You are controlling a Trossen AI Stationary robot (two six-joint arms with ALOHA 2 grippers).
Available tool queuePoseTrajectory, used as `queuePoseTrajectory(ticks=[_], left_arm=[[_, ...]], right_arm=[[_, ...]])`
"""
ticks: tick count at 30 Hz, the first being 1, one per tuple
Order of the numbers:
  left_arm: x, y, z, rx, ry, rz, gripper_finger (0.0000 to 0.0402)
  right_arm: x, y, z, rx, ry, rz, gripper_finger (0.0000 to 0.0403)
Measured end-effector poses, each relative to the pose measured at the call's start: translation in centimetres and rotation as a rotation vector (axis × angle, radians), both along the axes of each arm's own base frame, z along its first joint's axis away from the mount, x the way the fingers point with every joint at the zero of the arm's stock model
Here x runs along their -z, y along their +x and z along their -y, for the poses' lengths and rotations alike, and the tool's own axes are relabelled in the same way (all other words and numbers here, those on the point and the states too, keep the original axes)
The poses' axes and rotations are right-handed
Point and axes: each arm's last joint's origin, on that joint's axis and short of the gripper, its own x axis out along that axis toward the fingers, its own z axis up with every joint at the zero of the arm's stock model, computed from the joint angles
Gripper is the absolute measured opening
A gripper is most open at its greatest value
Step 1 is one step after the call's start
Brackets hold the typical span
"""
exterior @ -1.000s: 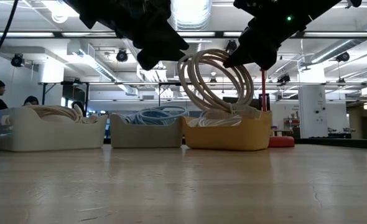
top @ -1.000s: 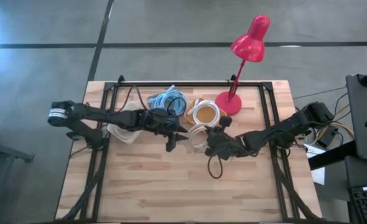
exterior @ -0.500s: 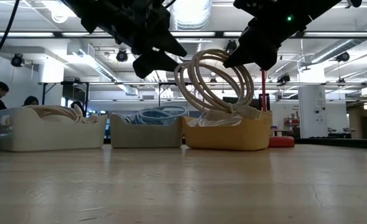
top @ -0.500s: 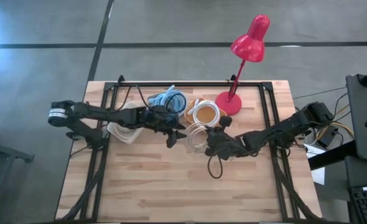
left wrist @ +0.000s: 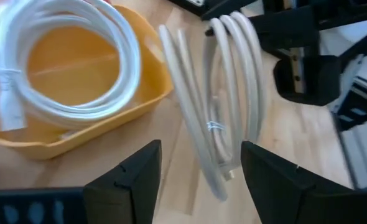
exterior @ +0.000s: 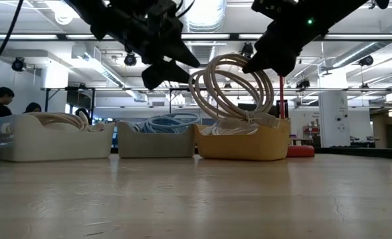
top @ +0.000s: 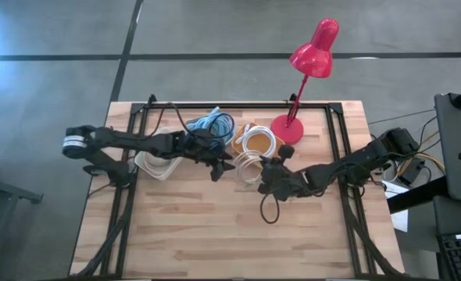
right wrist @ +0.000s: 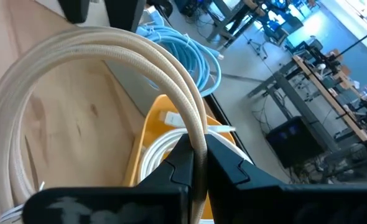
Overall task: Sort HDMI cables
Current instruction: Put the brown hdmi cable into the white bin
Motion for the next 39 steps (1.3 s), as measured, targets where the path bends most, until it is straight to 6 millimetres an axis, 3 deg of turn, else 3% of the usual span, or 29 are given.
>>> queuePoseTrajectory(ticks=[7,11,19,29,33,39], left_arm=[[1.4,1.7,0.0,0.088,-0.066,0.041,0.0214],[0.7,2.4,0.3,0.184,-0.101,0.162,0.0214],[0.2,2.2,0.3,0.188,-0.090,0.188,0.0214],[0.9,2.6,0.1,0.177,-0.034,0.174,0.0212],[0.8,2.6,0.1,0.180,-0.025,0.181,0.0184],[0.9,2.6,0.1,0.182,-0.015,0.173,0.0094]], right_arm=[[-0.2,0.1,0.0,0.001,0.005,0.022,0.0018],[-0.2,0.2,0.0,-0.001,0.001,0.023,0.0018],[-0.2,0.2,0.0,0.000,0.005,0.029,0.0018],[-1.0,0.8,-0.1,-0.010,0.031,0.130,0.0019],[-1.0,0.8,-0.1,0.001,0.057,0.154,0.0028],[-1.0,0.8,-0.1,-0.008,0.061,0.150,0.0055]])
